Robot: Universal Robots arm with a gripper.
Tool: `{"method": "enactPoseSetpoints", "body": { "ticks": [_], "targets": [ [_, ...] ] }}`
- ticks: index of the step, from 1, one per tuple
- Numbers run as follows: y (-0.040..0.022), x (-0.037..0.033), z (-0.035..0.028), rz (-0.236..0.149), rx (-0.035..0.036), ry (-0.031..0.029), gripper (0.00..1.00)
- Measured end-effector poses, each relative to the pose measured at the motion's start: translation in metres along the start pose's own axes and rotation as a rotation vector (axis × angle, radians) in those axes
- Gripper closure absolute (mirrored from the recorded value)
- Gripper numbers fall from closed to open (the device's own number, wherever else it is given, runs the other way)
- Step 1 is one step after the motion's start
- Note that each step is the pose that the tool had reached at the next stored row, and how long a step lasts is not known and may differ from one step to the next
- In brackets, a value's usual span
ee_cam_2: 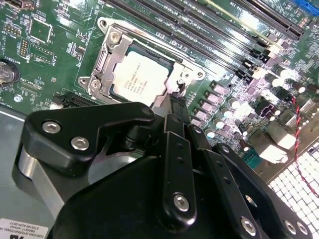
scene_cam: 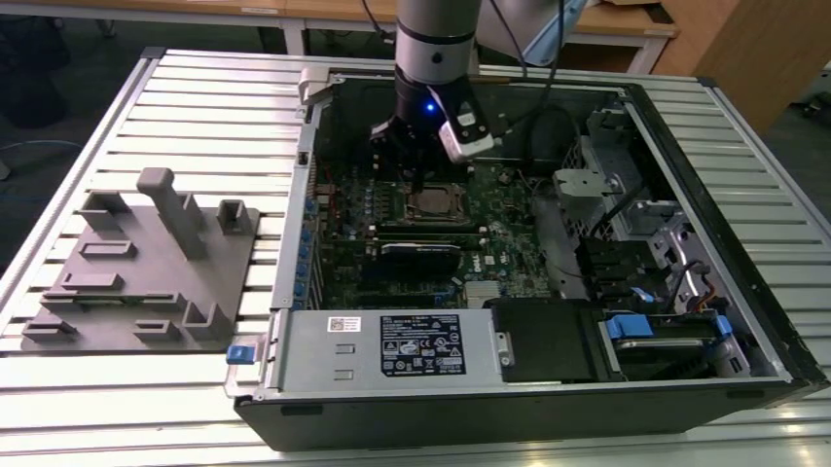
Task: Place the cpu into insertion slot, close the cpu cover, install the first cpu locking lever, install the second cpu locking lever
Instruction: 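Install the first cpu locking lever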
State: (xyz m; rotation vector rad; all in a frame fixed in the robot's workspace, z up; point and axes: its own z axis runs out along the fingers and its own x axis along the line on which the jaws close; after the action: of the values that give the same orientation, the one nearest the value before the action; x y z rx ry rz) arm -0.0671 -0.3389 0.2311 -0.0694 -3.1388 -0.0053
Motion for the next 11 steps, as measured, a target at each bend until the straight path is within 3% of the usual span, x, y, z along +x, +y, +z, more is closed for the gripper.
{"method": "enactPoseSetpoints", "body": {
  "ticks": [11],
  "targets": [
    [0.0,0.0004,-0.0005,0.0,0.0,0.0,0.89]
  ]
}}
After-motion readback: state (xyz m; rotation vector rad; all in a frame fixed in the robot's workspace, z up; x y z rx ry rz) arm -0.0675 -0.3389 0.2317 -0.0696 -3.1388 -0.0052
